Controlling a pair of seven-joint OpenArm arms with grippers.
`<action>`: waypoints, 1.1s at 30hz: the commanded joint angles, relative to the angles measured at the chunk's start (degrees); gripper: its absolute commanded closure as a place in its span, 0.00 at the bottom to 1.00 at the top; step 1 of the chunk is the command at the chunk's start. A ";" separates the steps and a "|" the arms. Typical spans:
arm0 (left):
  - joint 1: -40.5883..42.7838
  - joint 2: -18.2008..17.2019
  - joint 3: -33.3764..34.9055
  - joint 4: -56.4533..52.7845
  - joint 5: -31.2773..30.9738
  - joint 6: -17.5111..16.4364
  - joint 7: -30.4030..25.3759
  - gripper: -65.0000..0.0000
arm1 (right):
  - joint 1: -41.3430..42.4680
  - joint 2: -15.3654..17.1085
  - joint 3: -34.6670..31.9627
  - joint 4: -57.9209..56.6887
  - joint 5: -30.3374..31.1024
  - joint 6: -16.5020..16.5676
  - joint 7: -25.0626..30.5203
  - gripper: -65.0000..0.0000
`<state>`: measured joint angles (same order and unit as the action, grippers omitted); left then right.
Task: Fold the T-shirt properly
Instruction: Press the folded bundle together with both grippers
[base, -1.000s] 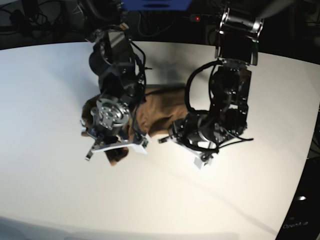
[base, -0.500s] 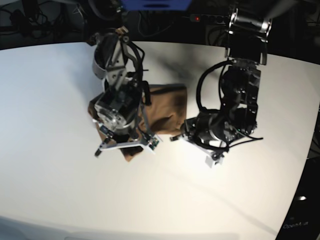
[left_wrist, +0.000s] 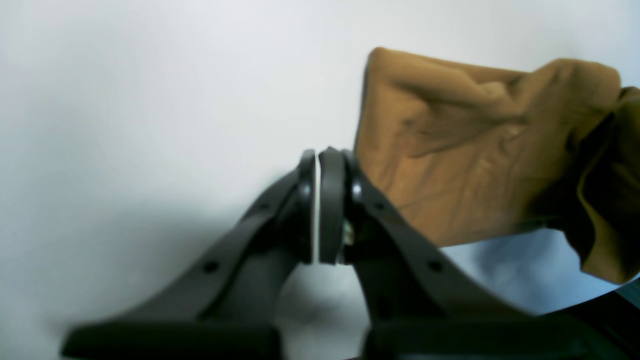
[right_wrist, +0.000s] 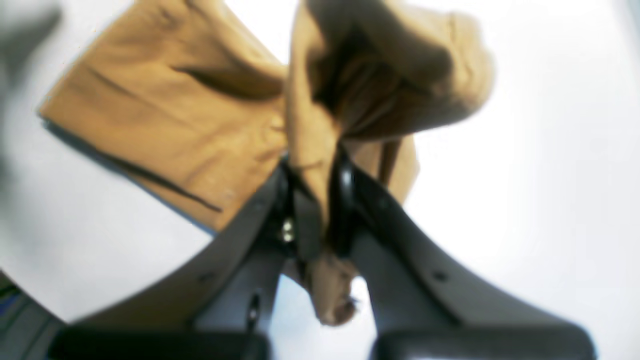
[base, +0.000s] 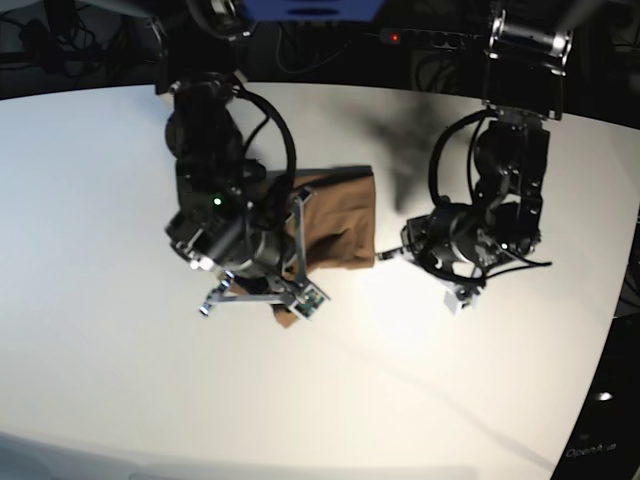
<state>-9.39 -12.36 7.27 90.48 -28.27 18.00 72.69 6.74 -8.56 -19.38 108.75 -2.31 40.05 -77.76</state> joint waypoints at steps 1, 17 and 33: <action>-1.38 -0.08 -0.45 1.17 -0.52 -0.20 -0.29 0.97 | 1.04 -0.44 -0.18 0.83 0.94 -0.05 1.05 0.98; -1.29 0.18 -3.71 1.17 -0.70 -0.37 -0.20 0.97 | -1.16 -0.44 -0.18 -3.03 6.75 -0.05 0.61 0.98; 1.43 -0.08 -3.71 4.86 -0.70 -0.46 -0.11 0.97 | 2.00 -0.44 4.04 -14.55 23.80 -0.05 3.60 0.63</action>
<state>-6.63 -12.23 3.81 94.13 -28.47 17.65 73.21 7.44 -8.69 -15.27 93.47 20.97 39.86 -74.98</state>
